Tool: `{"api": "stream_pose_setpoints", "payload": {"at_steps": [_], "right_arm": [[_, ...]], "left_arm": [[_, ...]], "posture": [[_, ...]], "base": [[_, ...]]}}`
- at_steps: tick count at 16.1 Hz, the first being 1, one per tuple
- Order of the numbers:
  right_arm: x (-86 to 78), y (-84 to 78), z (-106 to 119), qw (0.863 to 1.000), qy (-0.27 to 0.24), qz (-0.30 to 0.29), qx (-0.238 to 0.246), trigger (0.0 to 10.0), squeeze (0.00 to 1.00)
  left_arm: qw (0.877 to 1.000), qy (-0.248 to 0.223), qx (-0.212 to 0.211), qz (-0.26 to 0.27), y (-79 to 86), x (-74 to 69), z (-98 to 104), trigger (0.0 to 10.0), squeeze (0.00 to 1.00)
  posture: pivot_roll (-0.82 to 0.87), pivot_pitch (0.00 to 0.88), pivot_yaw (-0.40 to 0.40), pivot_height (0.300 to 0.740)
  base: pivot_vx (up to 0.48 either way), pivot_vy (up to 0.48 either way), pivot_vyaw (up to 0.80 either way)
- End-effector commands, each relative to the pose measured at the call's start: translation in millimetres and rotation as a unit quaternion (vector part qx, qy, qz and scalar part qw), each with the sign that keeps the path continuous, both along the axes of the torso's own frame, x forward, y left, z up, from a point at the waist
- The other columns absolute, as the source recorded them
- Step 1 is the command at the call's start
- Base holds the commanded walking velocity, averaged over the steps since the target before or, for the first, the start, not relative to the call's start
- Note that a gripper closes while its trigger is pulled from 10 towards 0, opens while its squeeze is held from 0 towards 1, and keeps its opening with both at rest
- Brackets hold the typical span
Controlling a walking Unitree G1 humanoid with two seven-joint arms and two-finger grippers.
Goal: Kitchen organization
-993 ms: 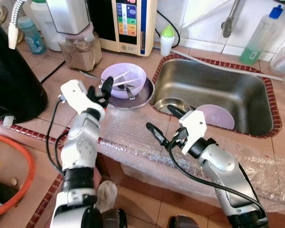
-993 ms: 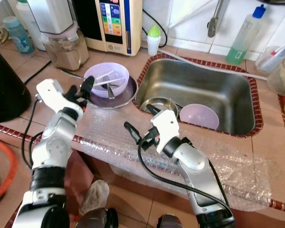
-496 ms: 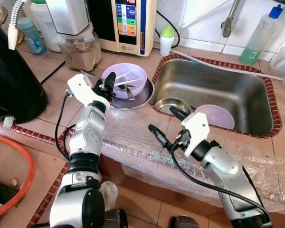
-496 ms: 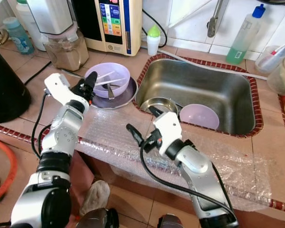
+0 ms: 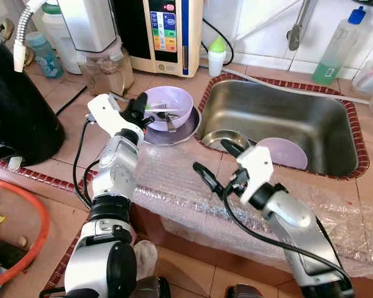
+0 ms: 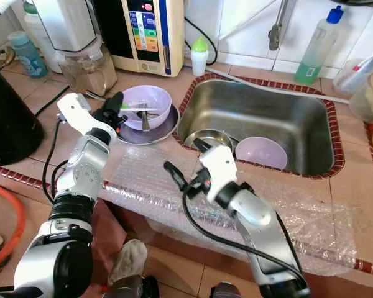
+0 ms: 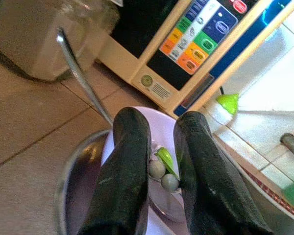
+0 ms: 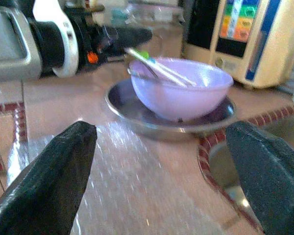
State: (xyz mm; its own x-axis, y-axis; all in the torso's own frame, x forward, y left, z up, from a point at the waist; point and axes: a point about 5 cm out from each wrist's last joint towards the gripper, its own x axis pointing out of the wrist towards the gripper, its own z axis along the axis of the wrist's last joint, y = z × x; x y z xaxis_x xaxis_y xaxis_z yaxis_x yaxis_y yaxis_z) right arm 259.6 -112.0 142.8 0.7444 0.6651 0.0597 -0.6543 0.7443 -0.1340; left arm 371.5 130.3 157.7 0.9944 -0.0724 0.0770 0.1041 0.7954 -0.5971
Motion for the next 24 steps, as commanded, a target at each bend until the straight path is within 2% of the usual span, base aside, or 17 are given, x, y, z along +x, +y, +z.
{"api": "stream_pose_setpoints", "payload": {"at_steps": [1, 5, 6, 7, 8, 9, 12, 13, 15, 17, 18, 19, 20, 22, 24], "right_arm": [[2.9, 3.9, 0, 1.0, 0.006, 0.015, 0.004, 10.0, 0.0], [10.4, 22.1, -2, 0.998, 0.015, 0.05, 0.024, 10.0, 0.0], [13.8, 23.6, -1, 0.998, 0.015, 0.055, 0.025, 10.0, 0.0], [16.9, 24.4, -3, 0.998, 0.014, 0.057, 0.024, 10.0, 0.0], [18.9, 26.4, -5, 0.998, 0.01, 0.054, 0.016, 10.0, 0.0], [21.4, 22.5, -3, 0.999, 0.002, 0.034, 0.018, 10.0, 0.0], [32.9, 16.2, 1, 0.999, -0.016, -0.016, 0.029, 10.0, 0.0], [34.3, 16.3, 3, 0.999, -0.018, -0.024, 0.036, 10.0, 0.0], [38.4, 16.4, 3, 0.998, -0.037, -0.05, 0.033, 10.0, 0.0], [42.7, 9.9, 7, 0.993, -0.061, -0.093, 0.033, 10.0, 0.0], [45.3, 7.5, 8, 0.992, -0.068, -0.101, 0.035, 10.0, 0.0], [47.6, 5.5, 11, 0.991, -0.085, -0.102, 0.03, 10.0, 0.0], [50.3, 3.3, 14, 0.989, -0.092, -0.109, 0.034, 10.0, 0.0], [54.7, 1.8, 18, 0.987, -0.1, -0.122, 0.036, 10.0, 0.0], [56.7, 1.4, 16, 0.986, -0.105, -0.129, 0.029, 10.0, 0.0]], "left_arm": [[1.0, -0.001, 0.004, 0.017, 7.5, 1.0, 2, 0.0, 0.0], [0.999, -0.006, 0.013, 0.039, 19.8, 0.6, 10, 0.0, 0.0], [0.999, -0.01, 0.015, 0.037, 18.4, 1.5, 16, 0.0, 0.0], [0.999, -0.015, 0.034, 0.019, 12.5, 1.7, 18, 0.0, 0.0], [0.999, -0.015, 0.035, 0.019, 14.2, 2.0, 17, 0.0, 0.0], [0.999, -0.02, 0.033, 0.019, 11.2, 1.2, 20, 0.0, 0.0], [0.996, -0.051, 0.073, -0.008, -0.5, 3.9, 36, 0.0, 0.0], [0.996, -0.057, 0.073, -0.014, -1.8, 4.1, 39, 0.0, 0.0], [0.991, -0.086, 0.103, -0.026, -5.3, 3.8, 48, 0.0, 0.0], [0.986, -0.11, 0.126, -0.028, -7.3, 2.8, 57, 0.0, 0.0], [0.979, -0.133, 0.15, -0.022, -8.6, 1.4, 66, 0.0, 0.0], [0.964, -0.189, 0.184, -0.018, -13.7, -4.8, 88, 0.0, 0.0], [0.953, -0.214, 0.209, -0.034, -23.1, -9.0, 98, 0.0, 0.0], [0.945, -0.216, 0.229, -0.087, -40.1, -13.6, 100, 0.0, 0.0], [0.933, -0.202, 0.262, -0.141, -53.8, -17.6, 86, 0.0, 0.0]], "posture": [[-0.15, 0.0, 0.062, 0.74], [-0.08, 0.0, 0.044, 0.74], [-0.05, 0.009, 0.032, 0.74], [-0.04, 0.003, 0.035, 0.74], [-0.04, 0.0, 0.045, 0.74], [-0.04, 0.0, 0.051, 0.74], [-0.04, 0.0, 0.08, 0.74], [-0.04, 0.0, 0.08, 0.74], [-0.05, 0.0, 0.082, 0.74], [-0.05, 0.0, 0.066, 0.74], [-0.05, 0.0, 0.063, 0.74], [-0.05, 0.0, 0.06, 0.74], [-0.03, 0.0, 0.052, 0.74], [-0.02, 0.0, 0.05, 0.74], [-0.02, 0.0, 0.046, 0.74]], "base": [[0.0, 0.0, 0.0], [0.0, 0.0, 0.0], [0.0, 0.0, 0.0], [0.0, 0.0, 0.0], [0.0, 0.0, 0.0], [0.0, 0.0, 0.0], [0.0, 0.0, 0.0], [0.0, 0.0, 0.0], [0.0, 0.0, 0.0], [0.0, 0.0, 0.0], [0.0, 0.0, 0.0], [0.0, 0.0, 0.0], [0.0, 0.0, 0.0], [0.0, 0.0, 0.0], [0.0, 0.0, 0.0]]}}
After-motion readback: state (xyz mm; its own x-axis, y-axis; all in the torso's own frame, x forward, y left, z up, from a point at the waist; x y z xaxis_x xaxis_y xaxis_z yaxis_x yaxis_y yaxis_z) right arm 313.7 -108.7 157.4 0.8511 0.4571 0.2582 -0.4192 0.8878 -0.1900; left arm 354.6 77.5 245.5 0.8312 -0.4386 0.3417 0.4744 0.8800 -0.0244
